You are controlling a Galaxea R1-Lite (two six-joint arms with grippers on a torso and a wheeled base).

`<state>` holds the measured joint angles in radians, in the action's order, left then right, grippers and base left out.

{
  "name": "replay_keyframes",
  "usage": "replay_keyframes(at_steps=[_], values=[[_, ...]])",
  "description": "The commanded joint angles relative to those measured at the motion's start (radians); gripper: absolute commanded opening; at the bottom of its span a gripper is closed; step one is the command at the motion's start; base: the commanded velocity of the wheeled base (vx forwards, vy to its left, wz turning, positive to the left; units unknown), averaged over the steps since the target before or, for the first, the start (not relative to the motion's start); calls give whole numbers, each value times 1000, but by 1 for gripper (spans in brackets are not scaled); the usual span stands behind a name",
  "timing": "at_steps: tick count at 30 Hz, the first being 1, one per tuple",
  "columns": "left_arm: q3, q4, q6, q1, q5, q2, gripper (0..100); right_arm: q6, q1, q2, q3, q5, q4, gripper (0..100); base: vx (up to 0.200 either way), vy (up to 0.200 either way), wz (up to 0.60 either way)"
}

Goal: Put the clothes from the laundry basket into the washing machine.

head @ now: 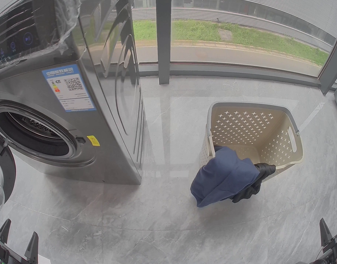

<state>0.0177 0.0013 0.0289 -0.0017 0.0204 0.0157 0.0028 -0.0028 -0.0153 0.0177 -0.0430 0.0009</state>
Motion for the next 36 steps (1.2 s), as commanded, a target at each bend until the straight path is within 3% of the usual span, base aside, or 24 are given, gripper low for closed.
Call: replay_keyframes(at_steps=[1, 16, 36], values=[[-18, 0, 0, 0, 1, -16, 100, 0, 0, 15, -16, 0, -1, 100, 0, -200, 0], [-18, 0, -6, 0, 3, -16, 100, -1, 0, 15, -16, 2, 1, 100, 0, -200, 0], [-18, 0, -7, 0, 3, -16, 100, -3, 0, 15, -16, 2, 1, 100, 0, -20, 0]])
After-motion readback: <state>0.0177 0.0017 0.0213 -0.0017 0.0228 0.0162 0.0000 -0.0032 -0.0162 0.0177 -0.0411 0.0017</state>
